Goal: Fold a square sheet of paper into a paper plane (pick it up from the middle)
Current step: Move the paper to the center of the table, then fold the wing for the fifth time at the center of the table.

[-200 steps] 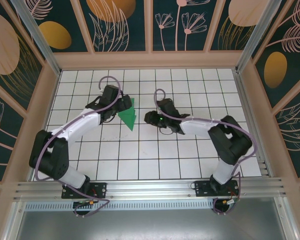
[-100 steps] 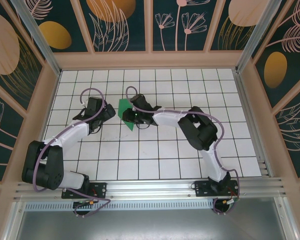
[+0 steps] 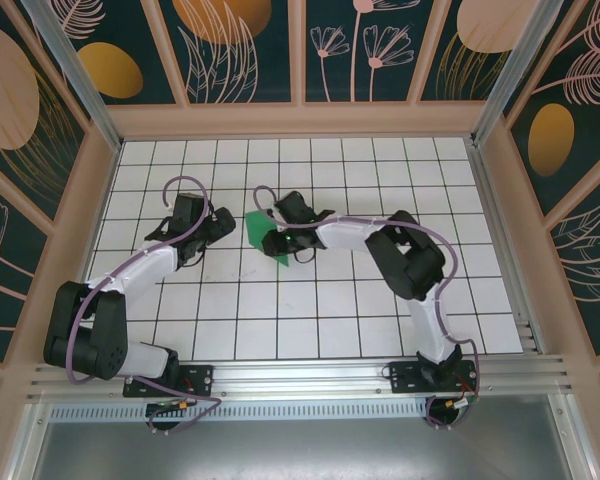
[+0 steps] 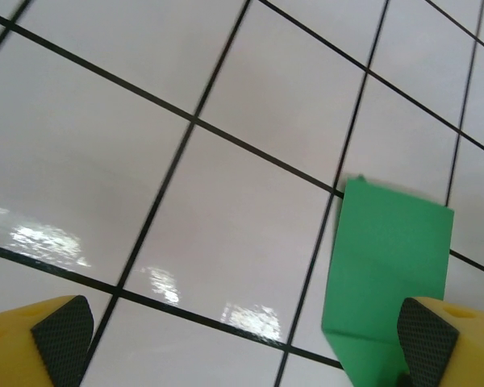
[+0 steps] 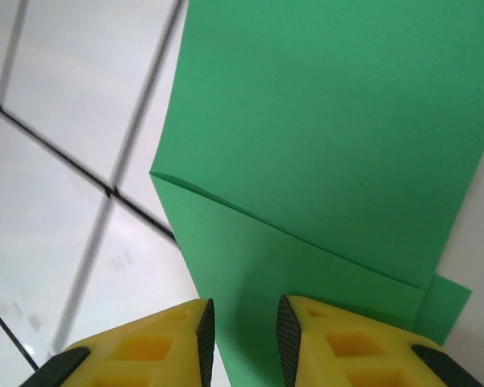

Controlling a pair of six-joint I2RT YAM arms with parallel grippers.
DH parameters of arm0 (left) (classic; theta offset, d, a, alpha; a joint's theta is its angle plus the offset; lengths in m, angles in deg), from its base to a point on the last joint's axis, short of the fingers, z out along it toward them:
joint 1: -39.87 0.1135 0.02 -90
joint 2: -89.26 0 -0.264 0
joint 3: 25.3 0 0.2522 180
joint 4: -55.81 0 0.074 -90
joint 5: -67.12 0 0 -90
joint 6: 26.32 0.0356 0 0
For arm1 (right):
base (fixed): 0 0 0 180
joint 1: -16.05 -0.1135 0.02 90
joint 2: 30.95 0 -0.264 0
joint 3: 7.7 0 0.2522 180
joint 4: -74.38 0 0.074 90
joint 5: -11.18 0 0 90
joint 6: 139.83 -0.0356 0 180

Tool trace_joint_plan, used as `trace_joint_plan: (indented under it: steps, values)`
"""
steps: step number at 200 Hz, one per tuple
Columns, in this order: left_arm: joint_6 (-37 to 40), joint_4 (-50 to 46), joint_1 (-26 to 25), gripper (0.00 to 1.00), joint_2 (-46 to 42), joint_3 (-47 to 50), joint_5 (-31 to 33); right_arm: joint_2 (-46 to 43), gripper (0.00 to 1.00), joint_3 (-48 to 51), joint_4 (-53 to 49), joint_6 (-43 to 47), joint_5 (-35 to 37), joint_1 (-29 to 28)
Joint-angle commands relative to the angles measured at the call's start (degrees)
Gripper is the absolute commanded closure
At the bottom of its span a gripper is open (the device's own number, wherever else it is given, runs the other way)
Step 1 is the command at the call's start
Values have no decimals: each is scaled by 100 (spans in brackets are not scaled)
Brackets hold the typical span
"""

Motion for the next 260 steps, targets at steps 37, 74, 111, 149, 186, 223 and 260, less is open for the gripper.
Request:
trace_joint_plan:
  steps: [37, 74, 111, 149, 186, 223, 260]
  values:
    - [-56, 562, 25, 4, -171, 303, -1081, -1544, 67, 1046, -366, 527, 379, 305]
    - [-506, 913, 25, 10, -116, 494, -1646, -2087, 65, 1794, 1054, -2638, 1126, 75]
    - [-748, 1258, 30, 12, 39, 571, -2130, -1708, 65, 1846, 1376, -3191, 1119, 22]
    - [-1002, 1718, 16, 17, 202, 713, -2640, -1586, 66, 2024, 1493, -3311, 1285, 60]
    - [-1055, 1844, -35, 28, 445, 679, -2919, -1415, 67, 2228, 1639, -3361, 1078, 221]
    - [-1191, 2077, -190, 31, 662, 640, -3180, -1304, 68, 2320, 1705, -3407, 990, 277]
    - [-1393, 2215, -426, 30, 960, 531, -3390, -1367, 68, 2843, 2290, -3634, 521, 516]
